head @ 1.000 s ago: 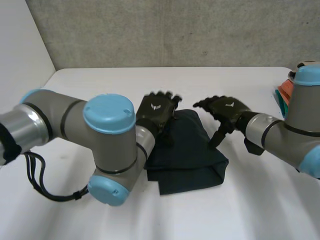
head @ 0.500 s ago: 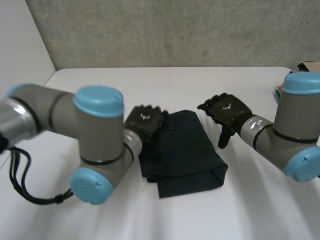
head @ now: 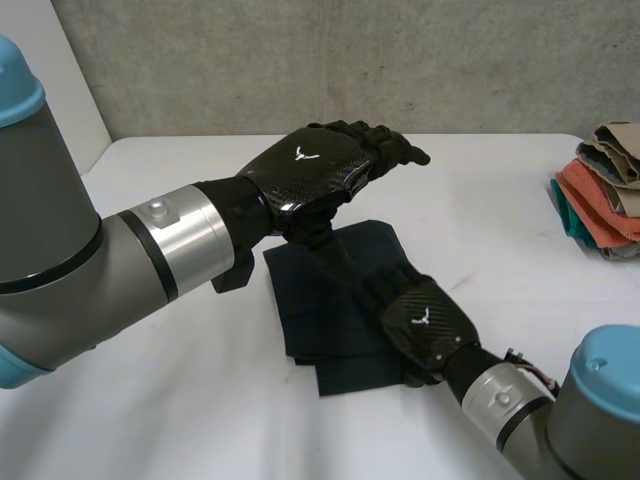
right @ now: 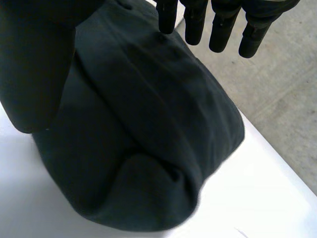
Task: Fold the laundry.
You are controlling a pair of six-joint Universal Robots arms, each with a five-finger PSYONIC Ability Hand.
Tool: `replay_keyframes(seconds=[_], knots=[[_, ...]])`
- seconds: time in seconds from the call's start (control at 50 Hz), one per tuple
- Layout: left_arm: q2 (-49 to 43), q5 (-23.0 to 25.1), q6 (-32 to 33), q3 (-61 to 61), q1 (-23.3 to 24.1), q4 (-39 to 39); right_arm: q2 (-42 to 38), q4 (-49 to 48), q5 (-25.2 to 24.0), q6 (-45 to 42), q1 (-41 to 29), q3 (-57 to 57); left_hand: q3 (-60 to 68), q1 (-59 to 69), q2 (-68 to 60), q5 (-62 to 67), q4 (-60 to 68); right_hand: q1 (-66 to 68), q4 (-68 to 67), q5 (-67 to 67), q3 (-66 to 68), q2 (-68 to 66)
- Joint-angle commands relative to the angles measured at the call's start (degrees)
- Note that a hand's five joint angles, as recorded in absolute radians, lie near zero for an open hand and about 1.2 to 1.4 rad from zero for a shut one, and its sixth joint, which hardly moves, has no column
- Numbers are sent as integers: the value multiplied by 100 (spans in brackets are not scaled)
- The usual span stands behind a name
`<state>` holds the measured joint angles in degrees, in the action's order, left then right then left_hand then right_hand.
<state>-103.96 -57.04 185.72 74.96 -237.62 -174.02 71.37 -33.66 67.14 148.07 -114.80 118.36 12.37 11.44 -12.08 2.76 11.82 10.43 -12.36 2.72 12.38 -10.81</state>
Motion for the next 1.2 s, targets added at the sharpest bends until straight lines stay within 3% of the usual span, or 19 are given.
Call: replay_keyframes(seconds=[0.02, 0.24, 0.7, 0.78, 0.8, 0.84, 0.98, 1.08, 1.2], knots=[[-10, -61, -1, 1, 41, 0, -509, -738, -8, -15, -165, -23, 20, 113, -49, -19, 75, -43, 236, -272, -238, 81], [-54, -88, -10, 1, 49, -9, -1151, -1266, 484, -50, -297, -480, 37, 130, -66, -2, 92, -43, 236, -272, -238, 81], [-63, -88, -10, 45, 41, -27, -1714, -1187, 607, 117, -614, -1754, 37, 130, -66, -2, 92, 452, -260, 223, 257, -414], [-72, -88, -18, 45, 41, -27, -1898, -1134, 660, 170, -614, -1948, 37, 130, -66, -2, 92, 3053, -2860, 2823, 2858, -3015], [-72, -88, -19, 45, 41, -27, -1933, -1099, 703, 213, -614, -2035, 37, 130, -66, -2, 92, 5192, -4999, 4963, 4997, -5154], [-72, -88, -10, 45, 41, -35, -1942, -1073, 774, 284, -614, -2132, 37, 130, -66, -2, 92, 6952, -6759, 6722, 6756, -6913], [7, -97, -19, 45, 6, -35, -1644, -880, 1371, 592, -544, -2914, 37, 130, -66, -2, 92, 6957, -6764, 6728, 6762, -6919], [147, -97, -45, 45, -12, -35, -1512, -572, 1389, 671, -473, -3494, 54, 147, -83, 15, 109, 6957, -6764, 6728, 6762, -6919], [306, -88, -211, 45, -30, -35, -1223, -571, 1337, 759, 290, -4180, 54, 147, -83, 15, 109, 6957, -6764, 6728, 6762, -6919]])
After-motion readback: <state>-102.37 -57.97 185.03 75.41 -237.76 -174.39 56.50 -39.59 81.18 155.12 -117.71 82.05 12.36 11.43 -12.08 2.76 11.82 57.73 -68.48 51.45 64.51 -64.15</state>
